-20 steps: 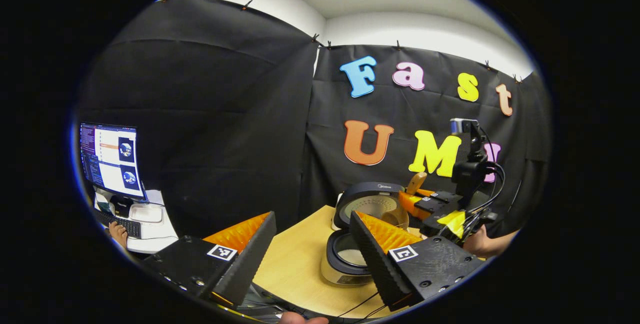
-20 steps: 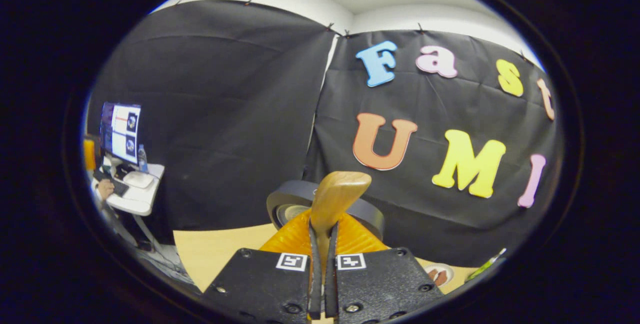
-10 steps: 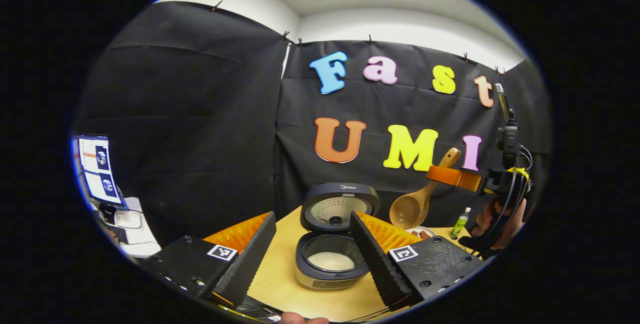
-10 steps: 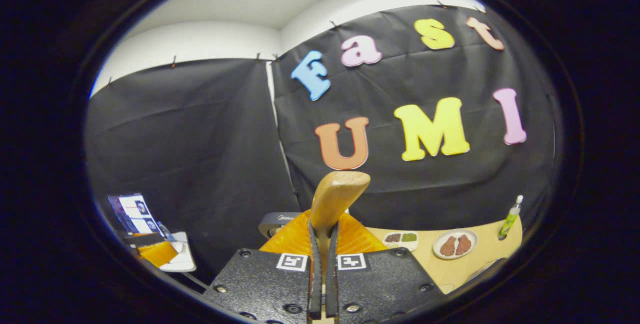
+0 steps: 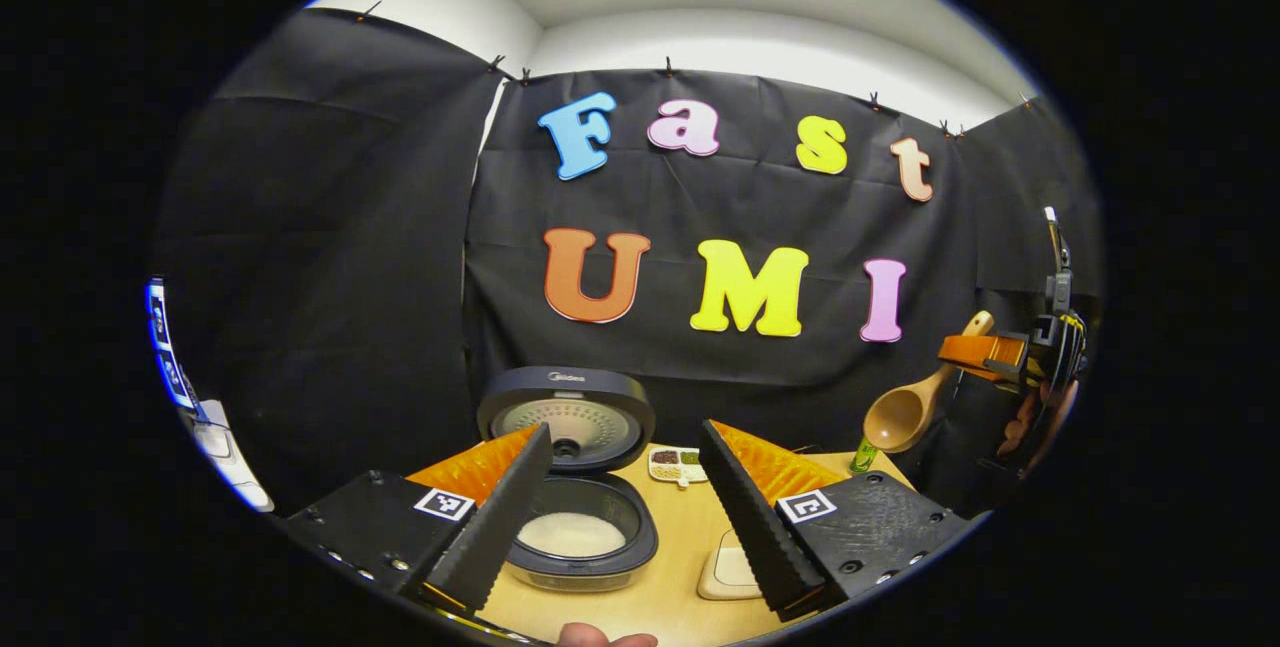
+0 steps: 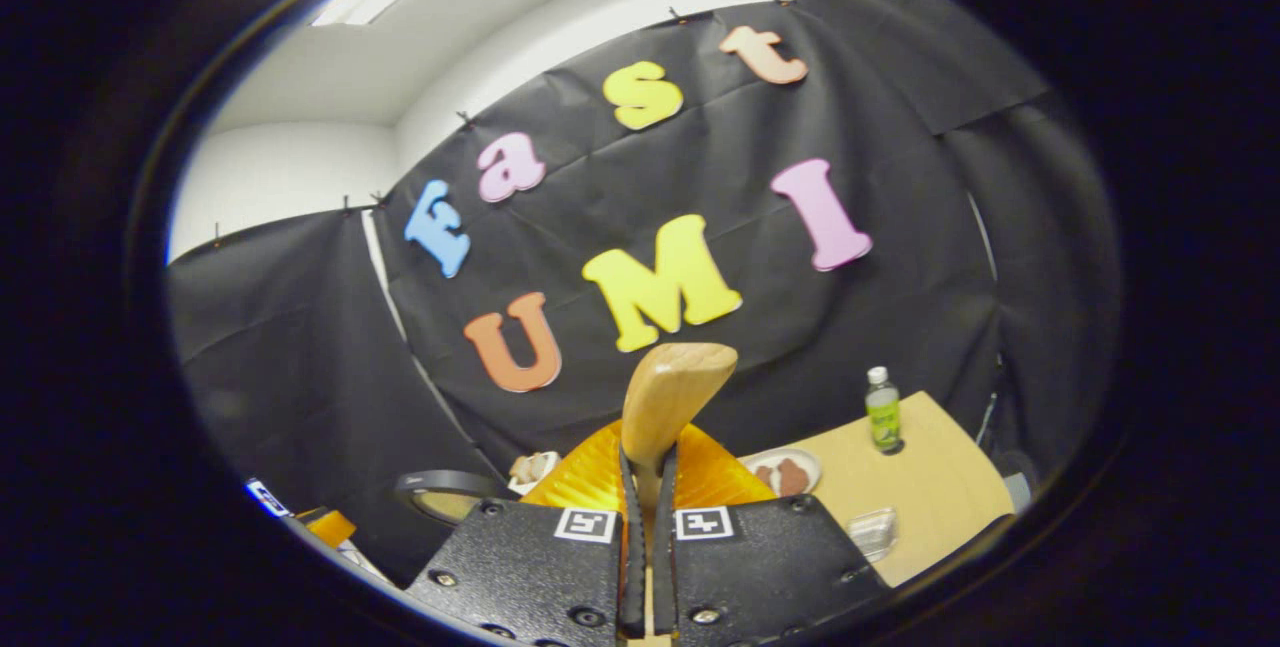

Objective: Close the left gripper, press the button to open the rice cooker; take a wooden spoon from the chopstick holder with the right hand, scoop a spoonful of rice and pour it into the rice cooker, then put the wooden spoon back into the chopstick holder.

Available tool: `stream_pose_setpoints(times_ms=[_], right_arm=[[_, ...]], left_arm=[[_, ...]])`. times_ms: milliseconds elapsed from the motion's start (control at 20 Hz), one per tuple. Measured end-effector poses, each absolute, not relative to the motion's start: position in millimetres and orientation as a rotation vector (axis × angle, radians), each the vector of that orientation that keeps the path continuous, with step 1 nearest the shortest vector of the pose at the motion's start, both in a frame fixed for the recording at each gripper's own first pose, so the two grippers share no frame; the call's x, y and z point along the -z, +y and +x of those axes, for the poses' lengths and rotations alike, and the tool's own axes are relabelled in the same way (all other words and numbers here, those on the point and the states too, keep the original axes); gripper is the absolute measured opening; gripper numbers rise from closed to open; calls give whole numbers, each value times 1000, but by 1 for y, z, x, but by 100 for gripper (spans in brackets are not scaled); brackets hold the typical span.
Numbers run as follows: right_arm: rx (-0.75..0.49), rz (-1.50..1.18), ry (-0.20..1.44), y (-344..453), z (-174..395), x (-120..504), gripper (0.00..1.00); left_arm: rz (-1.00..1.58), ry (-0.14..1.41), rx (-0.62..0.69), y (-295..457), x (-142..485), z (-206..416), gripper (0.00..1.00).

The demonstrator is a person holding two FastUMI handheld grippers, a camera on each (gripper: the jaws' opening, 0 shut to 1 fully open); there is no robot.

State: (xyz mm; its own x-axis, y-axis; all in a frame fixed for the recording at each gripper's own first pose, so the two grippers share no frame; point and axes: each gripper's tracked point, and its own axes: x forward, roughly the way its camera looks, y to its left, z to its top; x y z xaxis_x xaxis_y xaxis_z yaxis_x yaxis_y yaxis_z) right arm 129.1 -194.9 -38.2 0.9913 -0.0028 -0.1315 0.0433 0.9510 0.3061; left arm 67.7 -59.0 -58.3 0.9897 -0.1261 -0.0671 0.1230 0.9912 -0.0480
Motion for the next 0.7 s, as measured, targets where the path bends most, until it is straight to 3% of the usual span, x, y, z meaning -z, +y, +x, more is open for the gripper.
stream_pose_setpoints(times_ms=[100, 300, 700], right_arm=[[112, 274, 139, -245, 131, 55, 11], [206, 221, 204, -305, 147, 107, 8], [225, 187, 374, -343, 175, 230, 9]], left_arm=[[-32, 82, 150, -81, 63, 76, 95], [-13, 110, 183, -118, 73, 82, 95], [21, 168, 191, -157, 91, 89, 95]])
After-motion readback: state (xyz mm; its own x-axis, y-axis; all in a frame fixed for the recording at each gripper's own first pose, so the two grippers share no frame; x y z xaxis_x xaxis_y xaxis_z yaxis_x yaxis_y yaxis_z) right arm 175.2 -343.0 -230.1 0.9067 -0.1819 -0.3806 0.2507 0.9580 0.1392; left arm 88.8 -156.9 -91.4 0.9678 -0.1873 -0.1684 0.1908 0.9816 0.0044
